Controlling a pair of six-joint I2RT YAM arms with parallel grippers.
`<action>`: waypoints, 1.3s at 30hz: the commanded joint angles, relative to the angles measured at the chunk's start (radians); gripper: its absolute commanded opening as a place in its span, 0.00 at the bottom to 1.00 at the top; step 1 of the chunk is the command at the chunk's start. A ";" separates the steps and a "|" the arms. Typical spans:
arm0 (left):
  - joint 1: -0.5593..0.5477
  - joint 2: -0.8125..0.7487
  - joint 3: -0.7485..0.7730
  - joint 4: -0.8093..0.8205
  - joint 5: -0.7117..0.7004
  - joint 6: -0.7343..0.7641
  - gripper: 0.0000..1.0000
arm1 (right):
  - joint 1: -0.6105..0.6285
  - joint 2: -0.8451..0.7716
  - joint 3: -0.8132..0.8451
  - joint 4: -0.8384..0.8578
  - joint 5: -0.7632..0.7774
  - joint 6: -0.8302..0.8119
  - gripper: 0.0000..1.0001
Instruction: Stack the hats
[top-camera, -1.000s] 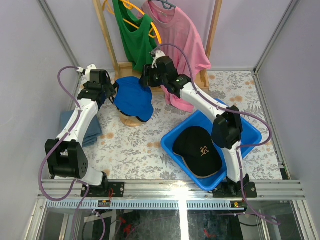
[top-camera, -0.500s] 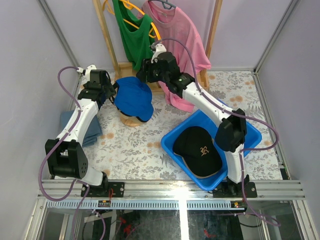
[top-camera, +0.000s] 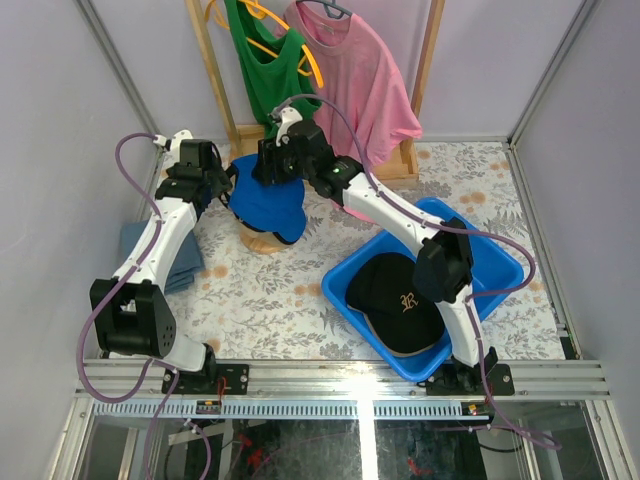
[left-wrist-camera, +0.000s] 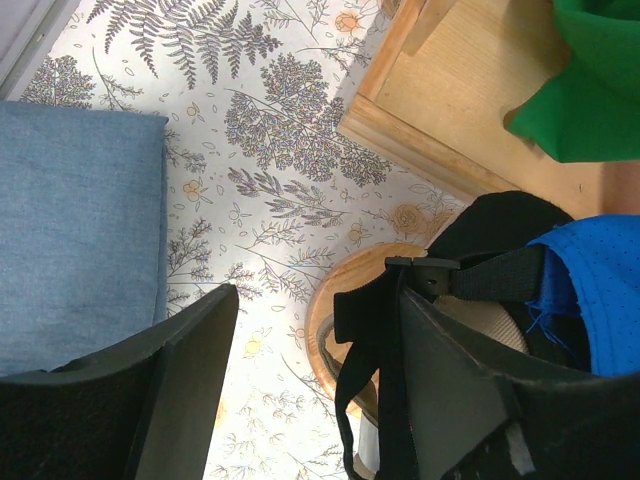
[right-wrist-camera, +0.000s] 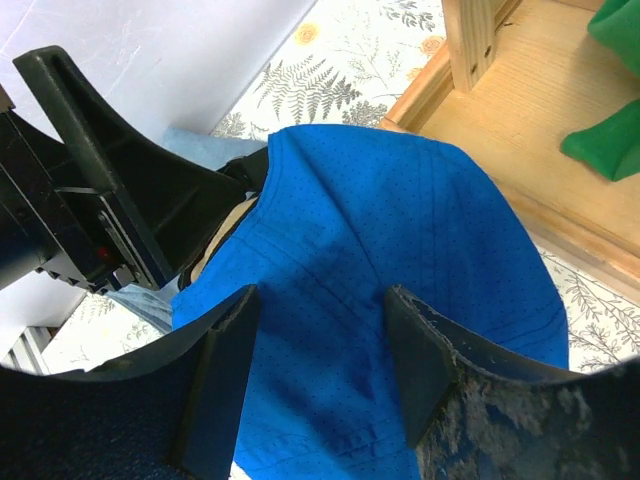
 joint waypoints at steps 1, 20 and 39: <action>0.009 -0.022 -0.005 -0.020 -0.033 0.010 0.62 | 0.006 -0.004 0.039 -0.027 -0.005 -0.024 0.61; 0.010 -0.047 0.017 -0.039 -0.030 -0.033 0.69 | 0.019 -0.144 -0.013 0.075 0.044 -0.067 0.63; 0.010 -0.069 0.040 -0.039 -0.037 -0.053 0.76 | 0.020 -0.203 -0.093 0.071 0.066 -0.098 0.63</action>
